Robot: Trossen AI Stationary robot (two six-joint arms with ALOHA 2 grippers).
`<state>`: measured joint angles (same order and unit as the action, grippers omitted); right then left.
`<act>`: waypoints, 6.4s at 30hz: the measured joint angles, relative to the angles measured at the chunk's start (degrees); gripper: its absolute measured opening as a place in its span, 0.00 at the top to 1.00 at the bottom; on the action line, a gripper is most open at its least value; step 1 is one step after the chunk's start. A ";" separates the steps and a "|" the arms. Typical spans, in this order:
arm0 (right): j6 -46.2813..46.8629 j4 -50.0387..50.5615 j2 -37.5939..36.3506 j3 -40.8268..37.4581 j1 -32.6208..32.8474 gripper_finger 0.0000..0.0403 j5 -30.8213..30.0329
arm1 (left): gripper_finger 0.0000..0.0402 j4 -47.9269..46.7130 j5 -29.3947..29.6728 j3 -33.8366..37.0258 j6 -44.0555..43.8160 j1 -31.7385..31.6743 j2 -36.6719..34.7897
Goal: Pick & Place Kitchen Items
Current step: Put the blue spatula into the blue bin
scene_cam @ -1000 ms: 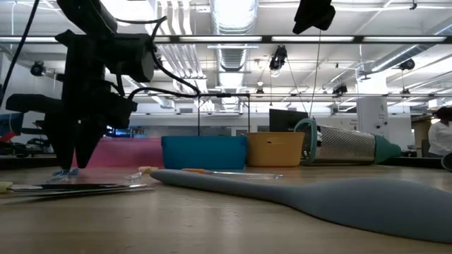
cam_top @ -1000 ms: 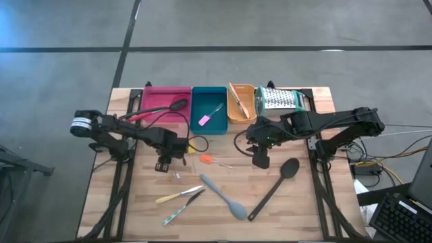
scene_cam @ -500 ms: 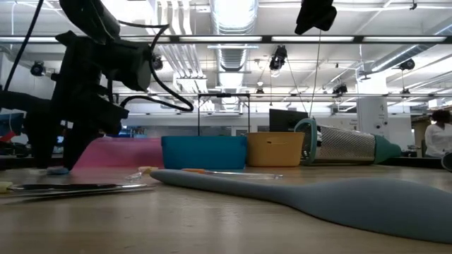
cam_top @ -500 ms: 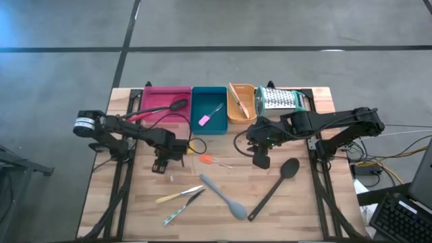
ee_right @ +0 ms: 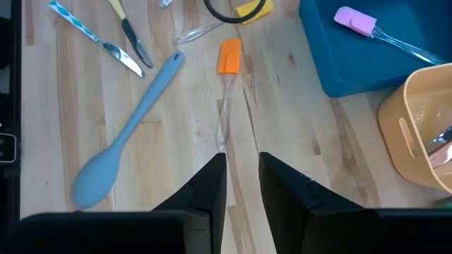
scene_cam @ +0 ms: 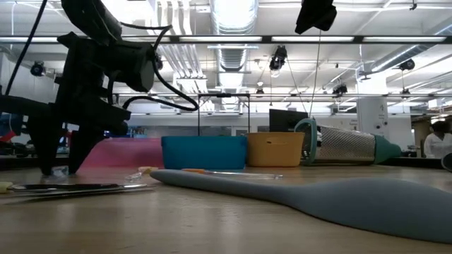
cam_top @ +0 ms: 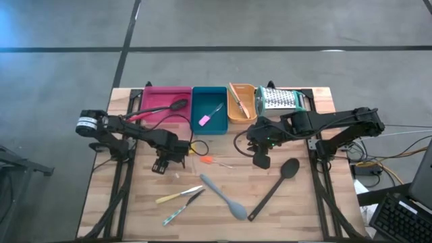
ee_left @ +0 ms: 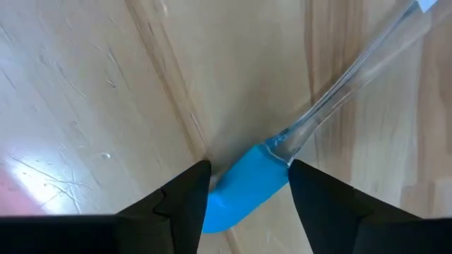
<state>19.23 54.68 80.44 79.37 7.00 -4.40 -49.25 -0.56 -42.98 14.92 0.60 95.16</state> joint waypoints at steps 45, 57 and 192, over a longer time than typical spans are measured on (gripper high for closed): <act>-8.09 -11.51 -0.04 -1.18 -0.02 0.88 -0.24 | 0.93 67.25 10.01 9.99 -20.32 -0.11 -35.72; -15.44 -31.36 0.28 -1.18 -0.15 0.93 -0.22 | 0.93 99.88 2.25 13.42 -15.60 -0.15 -28.26; 19.75 -95.27 39.92 -9.28 -29.11 0.98 7.91 | 0.51 44.50 28.98 -6.41 -5.62 -0.90 -39.59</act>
<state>38.99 -40.60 120.37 70.09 -22.11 3.51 -4.75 28.42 -49.39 9.30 -0.30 55.57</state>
